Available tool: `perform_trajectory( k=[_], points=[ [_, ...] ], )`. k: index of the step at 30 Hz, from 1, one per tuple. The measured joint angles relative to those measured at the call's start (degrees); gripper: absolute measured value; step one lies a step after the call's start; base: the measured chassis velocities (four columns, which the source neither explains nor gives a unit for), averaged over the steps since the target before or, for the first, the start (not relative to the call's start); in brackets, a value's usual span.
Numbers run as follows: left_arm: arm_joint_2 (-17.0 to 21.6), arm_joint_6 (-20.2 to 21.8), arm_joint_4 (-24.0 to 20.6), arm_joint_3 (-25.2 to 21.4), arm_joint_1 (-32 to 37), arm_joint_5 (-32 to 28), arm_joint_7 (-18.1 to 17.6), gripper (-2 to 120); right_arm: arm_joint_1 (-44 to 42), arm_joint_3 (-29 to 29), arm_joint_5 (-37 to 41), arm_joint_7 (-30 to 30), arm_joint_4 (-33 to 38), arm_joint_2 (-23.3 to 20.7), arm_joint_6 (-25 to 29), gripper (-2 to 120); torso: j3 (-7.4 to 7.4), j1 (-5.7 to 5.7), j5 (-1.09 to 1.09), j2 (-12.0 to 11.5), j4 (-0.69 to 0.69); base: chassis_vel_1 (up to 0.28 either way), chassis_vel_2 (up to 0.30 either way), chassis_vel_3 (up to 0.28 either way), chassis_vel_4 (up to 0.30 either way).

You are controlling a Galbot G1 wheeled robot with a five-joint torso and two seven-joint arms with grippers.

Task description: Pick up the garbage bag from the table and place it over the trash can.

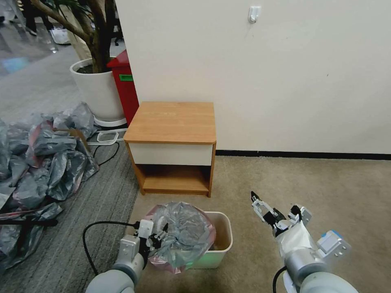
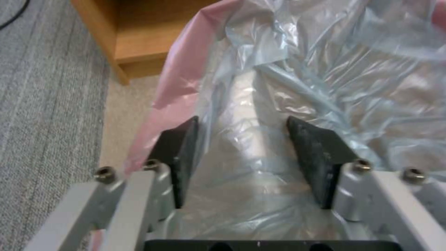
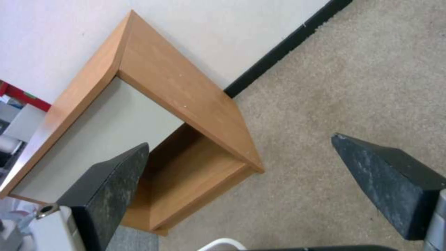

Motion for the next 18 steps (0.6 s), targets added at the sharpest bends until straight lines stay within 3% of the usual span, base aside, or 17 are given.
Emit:
perform_trajectory(
  k=[16,18],
  points=[
    [-0.3,-0.1,2.8,1.2,-1.5,-0.6,-0.6,44,0.0,-0.3,-1.4,-0.9,-0.6,0.3,0.2,100,0.00,0.00,0.00,0.0,0.00,0.000,0.000,0.000,0.000],
    [-0.5,-0.1,3.1,1.5,-1.8,-0.7,-0.6,38,-0.1,-0.3,-1.7,-1.1,-0.5,0.3,0.2,100,0.00,0.00,0.00,0.0,0.00,0.000,0.000,0.000,0.000]
  ],
)
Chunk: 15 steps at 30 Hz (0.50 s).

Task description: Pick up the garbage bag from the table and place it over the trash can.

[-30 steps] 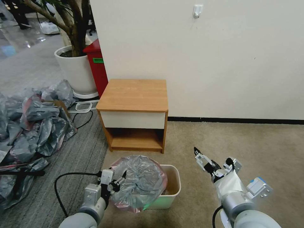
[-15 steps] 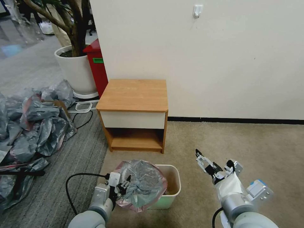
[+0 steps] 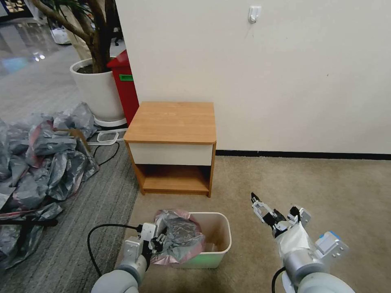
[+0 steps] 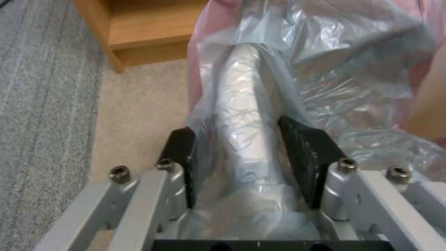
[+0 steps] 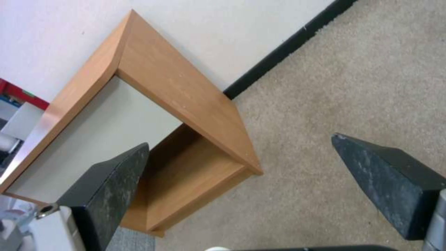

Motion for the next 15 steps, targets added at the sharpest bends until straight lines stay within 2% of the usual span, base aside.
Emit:
perform_trajectory(
  k=[2,4,6,7,10,15],
  points=[
    [-0.2,-0.2,0.0,0.1,-0.1,-0.3,-0.1,30,-0.1,-0.1,-0.6,-0.6,0.2,-0.1,0.0,100,0.00,0.00,0.00,0.0,0.00,0.000,0.000,0.000,0.000],
    [-0.2,-0.5,0.0,0.1,0.0,-0.5,-0.1,27,-0.1,-0.2,-1.0,-1.0,0.2,-0.1,0.0,100,0.00,0.00,0.00,0.0,0.00,0.000,0.000,0.000,0.000],
    [-0.1,-3.6,-0.1,-0.1,0.6,-0.7,-0.1,17,-0.1,-0.6,-2.8,-2.6,0.2,-0.1,-0.2,100,0.00,0.00,-0.01,0.0,0.00,0.000,0.000,0.000,0.000],
    [-0.1,-3.6,-0.1,-0.1,0.6,-0.7,-0.1,17,-0.1,-0.6,-2.8,-2.6,0.2,-0.1,-0.2,100,0.00,0.00,-0.01,0.0,0.00,0.000,0.000,0.000,0.000],
    [0.5,-8.9,-0.6,-1.1,1.2,-1.7,1.2,7,-0.1,-1.3,-6.2,-6.3,0.0,-0.7,-0.9,100,0.00,0.00,-0.01,0.0,0.00,0.000,0.000,0.000,0.000],
    [1.5,-12.7,-2.3,-2.9,1.7,-3.4,3.5,7,0.5,-3.1,-7.2,-10.5,0.4,-2.7,-3.0,100,0.00,0.00,0.00,0.0,0.00,0.000,0.000,0.000,0.000]
  ],
)
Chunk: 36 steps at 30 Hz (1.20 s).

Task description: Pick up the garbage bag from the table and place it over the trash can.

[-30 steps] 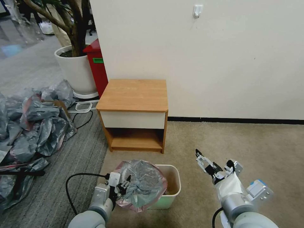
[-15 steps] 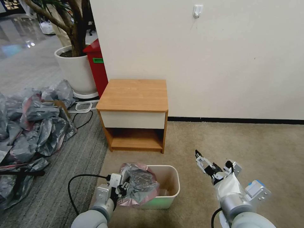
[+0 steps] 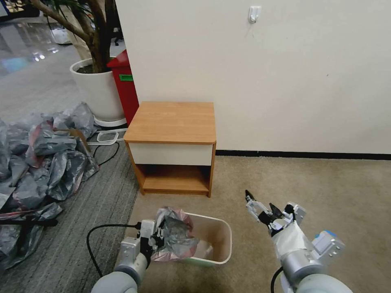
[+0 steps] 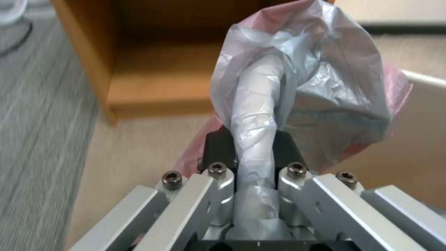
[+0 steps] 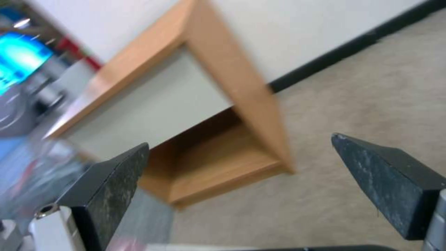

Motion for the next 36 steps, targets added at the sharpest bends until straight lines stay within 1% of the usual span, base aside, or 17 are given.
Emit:
perform_trajectory(
  k=[3,6,7,8,12,17,21,22,24,26,27,30,31,33,34,36],
  points=[
    [0.3,-1.0,-0.5,-0.5,0.0,-0.1,0.7,7,0.4,-0.8,0.0,-1.0,0.2,-0.6,-0.5,100,0.00,0.00,0.00,0.0,0.00,0.000,0.000,0.000,0.000],
    [1.8,-4.3,-2.6,-3.0,0.5,-0.3,3.3,7,2.0,-4.8,0.5,-5.4,0.6,-1.9,-2.8,100,0.00,0.00,0.00,0.0,0.00,0.000,0.000,0.000,0.000],
    [2.3,-5.0,-3.2,-3.8,0.8,-0.3,4.0,7,2.4,-6.2,1.0,-5.9,0.8,-1.9,-3.4,100,0.00,0.00,0.00,0.0,0.00,0.000,0.000,0.000,0.000],
    [2.3,-5.0,-3.2,-3.8,0.8,-0.3,4.0,7,2.4,-6.2,1.0,-5.9,0.8,-1.9,-3.4,100,0.00,0.00,0.00,0.0,0.00,0.000,0.000,0.000,0.000],
    [3.4,-8.5,-4.9,-5.9,2.1,-0.3,5.8,7,3.8,-11.4,2.6,-5.9,0.7,-1.3,-5.3,100,0.00,0.00,-0.01,0.0,0.00,0.000,0.000,0.000,0.000],
    [3.6,-10.2,-5.7,-6.8,2.9,-0.2,6.4,7,4.2,-13.1,2.9,-4.6,-0.1,-1.0,-6.2,99,0.00,0.00,-0.01,0.0,0.00,0.000,0.000,0.000,0.000],
    [3.3,-13.1,-6.3,-7.3,3.8,1.8,8.1,7,6.0,-16.3,5.9,2.1,-1.6,0.2,-7.1,99,0.00,0.00,-0.01,0.0,0.00,0.000,0.000,0.000,0.000],
    [3.3,-13.1,-6.3,-7.3,3.8,1.8,8.1,7,6.0,-16.3,5.9,2.1,-1.6,0.2,-7.1,99,0.00,0.00,-0.01,0.0,0.00,0.000,0.000,0.000,0.000],
    [3.1,-14.0,-6.4,-7.3,4.0,2.8,8.7,7,6.7,-17.1,6.4,4.1,-2.4,0.7,-7.2,99,0.00,0.00,-0.01,0.0,0.00,0.000,0.000,0.000,0.000],
    [2.9,-15.1,-6.6,-7.3,4.4,4.0,9.4,7,7.9,-18.4,7.7,7.5,-3.8,1.8,-7.2,99,0.00,0.00,-0.01,0.0,0.00,0.000,0.000,0.000,0.000],
    [2.9,-15.1,-6.6,-7.3,4.4,4.0,9.4,7,7.9,-18.4,7.7,7.5,-3.8,1.8,-7.2,99,0.00,0.00,-0.01,0.0,0.00,0.000,0.000,0.000,0.000],
    [2.6,-16.4,-7.1,-7.6,5.1,5.2,10.6,7,9.8,-19.5,10.4,12.5,-5.5,3.4,-6.4,99,0.00,-0.01,-0.01,0.0,0.00,0.000,0.000,0.000,0.000],
    [2.6,-16.4,-7.1,-7.6,5.1,5.2,10.6,7,9.8,-19.5,10.4,12.5,-5.5,3.4,-6.4,99,0.00,-0.01,-0.01,0.0,0.00,0.000,0.000,0.000,0.000],
    [2.4,-16.9,-7.5,-7.9,5.6,5.7,11.2,7,11.1,-19.9,13.2,16.6,-6.3,4.4,-5.5,99,0.00,-0.01,0.00,0.0,0.01,0.000,0.000,0.000,0.000],
    [2.4,-16.9,-7.5,-7.9,5.6,5.7,11.2,7,11.1,-19.9,13.2,16.6,-6.3,4.4,-5.5,99,0.00,-0.01,0.00,0.0,0.01,0.000,0.000,0.000,0.000],
    [2.2,-17.2,-7.7,-8.1,5.9,5.9,11.6,7,11.8,-19.9,14.8,18.8,-6.7,4.9,-4.5,98,0.00,0.00,0.00,0.0,0.00,0.000,0.000,0.000,0.000]
  ],
)
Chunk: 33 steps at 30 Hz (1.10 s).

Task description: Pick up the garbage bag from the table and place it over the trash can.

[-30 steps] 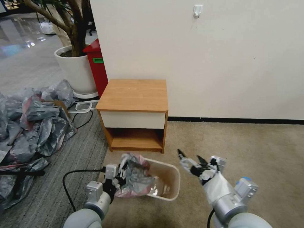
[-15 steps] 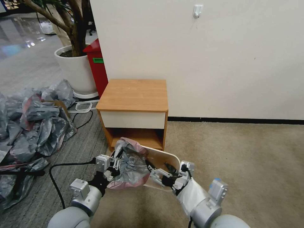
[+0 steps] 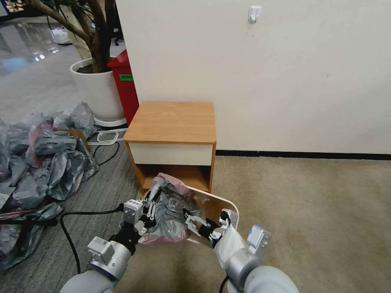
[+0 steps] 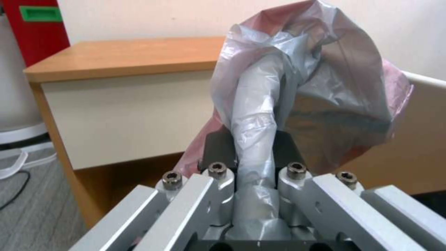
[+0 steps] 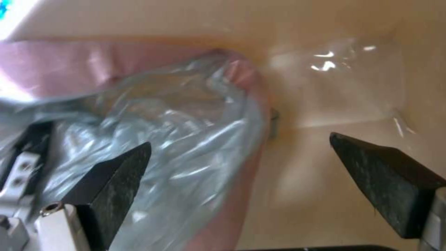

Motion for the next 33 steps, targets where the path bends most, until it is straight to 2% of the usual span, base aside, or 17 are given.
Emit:
perform_trajectory(
  k=[7,11,12,16,17,20,21,24,25,28,29,33],
  points=[
    [-0.3,-0.4,-0.2,-0.1,0.3,0.4,0.2,7,0.8,0.3,3.3,2.0,-0.3,0.8,1.2,96,0.00,0.00,0.00,0.0,0.00,0.000,0.000,0.000,0.000],
    [-0.3,-0.6,-0.2,-0.1,0.2,0.4,0.3,7,0.9,0.4,3.5,2.0,-0.7,1.2,1.8,80,0.00,0.00,0.00,0.0,0.00,0.000,0.000,0.000,0.000],
    [-0.3,-0.6,-0.2,-0.1,0.2,0.4,0.3,7,0.9,0.4,3.5,2.0,-0.7,1.2,1.8,80,0.00,0.00,0.00,0.0,0.00,0.000,0.000,0.000,0.000],
    [-0.2,-0.6,-0.2,-0.1,0.1,0.5,0.4,7,1.0,0.4,3.5,1.8,-0.9,1.3,2.1,61,0.00,0.00,0.00,0.0,0.00,0.000,0.000,0.000,0.000],
    [-0.2,-0.6,-0.2,-0.1,0.1,0.5,0.4,7,1.0,0.4,3.5,1.8,-0.9,1.3,2.1,61,0.00,0.00,0.00,0.0,0.00,0.000,0.000,0.000,0.000],
    [-0.3,-0.6,-0.2,-0.1,0.1,0.6,0.4,7,1.0,0.4,3.4,1.5,-1.0,1.3,2.1,47,0.00,0.00,0.00,0.0,0.00,0.000,0.000,0.000,0.000],
    [-0.3,-0.6,-0.2,-0.1,0.1,0.6,0.4,7,1.0,0.4,3.4,1.5,-1.0,1.3,2.1,47,0.00,0.00,0.00,0.0,0.00,0.000,0.000,0.000,0.000],
    [-0.5,-0.6,-0.1,-0.1,0.1,0.6,0.4,7,1.0,0.3,3.4,1.2,-1.0,1.2,2.1,33,0.00,0.00,0.00,0.0,0.00,0.000,0.000,0.000,0.000],
    [-0.5,-0.6,-0.1,-0.1,0.1,0.6,0.4,7,1.0,0.3,3.4,1.2,-1.0,1.2,2.1,33,0.00,0.00,0.00,0.0,0.00,0.000,0.000,0.000,0.000],
    [-0.8,-0.5,0.2,-0.1,0.2,0.6,0.4,7,1.1,0.3,3.4,1.1,-1.0,1.0,2.2,17,0.00,0.00,0.00,0.0,0.00,0.000,0.000,0.000,0.000],
    [-0.8,-0.5,0.2,-0.1,0.2,0.6,0.4,7,1.1,0.3,3.4,1.1,-1.0,1.0,2.2,17,0.00,0.00,0.00,0.0,0.00,0.000,0.000,0.000,0.000],
    [-1.3,-0.1,0.5,0.0,0.2,0.7,0.2,7,1.1,0.3,3.3,0.8,-1.0,0.7,2.3,0,0.00,0.00,0.00,0.0,0.00,0.000,0.000,0.000,0.000]
  ],
)
